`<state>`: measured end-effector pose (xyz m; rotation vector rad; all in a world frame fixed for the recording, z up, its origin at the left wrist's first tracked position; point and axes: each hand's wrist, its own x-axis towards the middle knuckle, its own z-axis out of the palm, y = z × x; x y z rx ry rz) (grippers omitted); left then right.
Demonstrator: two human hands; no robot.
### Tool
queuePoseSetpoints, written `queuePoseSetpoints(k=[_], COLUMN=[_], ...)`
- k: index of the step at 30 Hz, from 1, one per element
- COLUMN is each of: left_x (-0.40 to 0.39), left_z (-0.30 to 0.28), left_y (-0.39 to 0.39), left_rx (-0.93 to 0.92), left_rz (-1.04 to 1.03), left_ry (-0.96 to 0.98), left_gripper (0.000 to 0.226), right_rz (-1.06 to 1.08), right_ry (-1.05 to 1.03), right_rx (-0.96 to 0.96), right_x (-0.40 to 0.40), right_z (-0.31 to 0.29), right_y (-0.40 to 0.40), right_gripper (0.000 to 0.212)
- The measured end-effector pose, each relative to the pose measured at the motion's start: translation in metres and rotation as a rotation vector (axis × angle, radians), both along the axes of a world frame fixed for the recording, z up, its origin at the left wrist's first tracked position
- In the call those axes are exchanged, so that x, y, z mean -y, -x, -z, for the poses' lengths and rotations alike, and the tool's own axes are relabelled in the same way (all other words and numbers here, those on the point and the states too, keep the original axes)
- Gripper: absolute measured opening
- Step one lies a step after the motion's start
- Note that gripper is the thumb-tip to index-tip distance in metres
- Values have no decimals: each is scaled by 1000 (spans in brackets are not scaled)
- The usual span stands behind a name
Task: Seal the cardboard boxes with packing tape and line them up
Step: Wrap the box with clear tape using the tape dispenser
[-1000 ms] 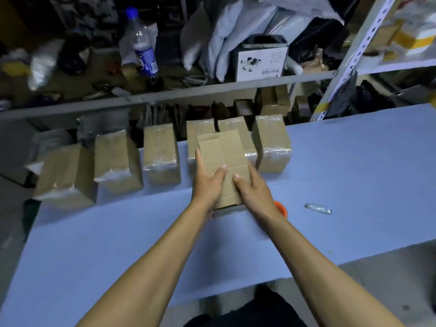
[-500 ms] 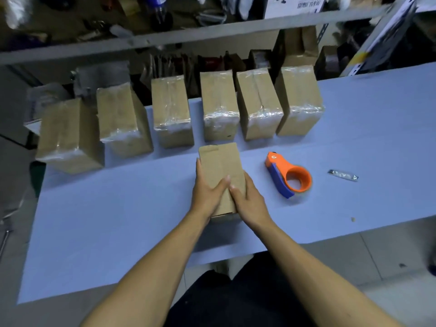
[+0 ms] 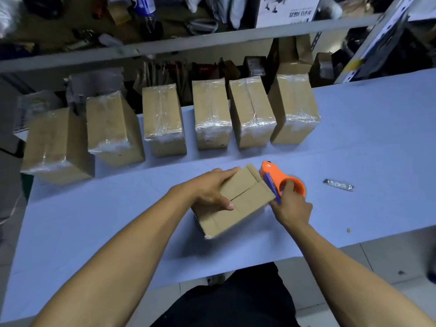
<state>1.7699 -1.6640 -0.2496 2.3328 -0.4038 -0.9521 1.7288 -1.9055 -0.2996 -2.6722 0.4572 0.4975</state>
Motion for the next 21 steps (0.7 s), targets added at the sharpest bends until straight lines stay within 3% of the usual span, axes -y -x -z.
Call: queuePoseSetpoints(k=[4,7,9,13,15,19,21], left_x=[7,0,-2,-7,-11,-16,-19], left_z=[-3,7,15,26,25,13,4], left_y=[10,37,59,84,81,70,65], left_rx=[271,703,889,810,783,660,581], left_rz=[133,159,170,238,277,210,188], left_ry=[-103,-89,-142,-382,-433,-392,-404], left_gripper=[81,37,35,77,84,83,80], right_rz=[-70,-147,-122,169,240,41,-107], right_ry=[43,-47,-111,-294,-381,-362,-248], right_rx=[40,253,270,178,230,335,401], right_x=[6,8,7,6,8,3,-2], right_z=[-9,-22,-29,-34,-46,-79,-90], right_y=[-5,-3,-3,-9,-9,-7,-10], right_gripper=[18,32,29,15,14,52,52])
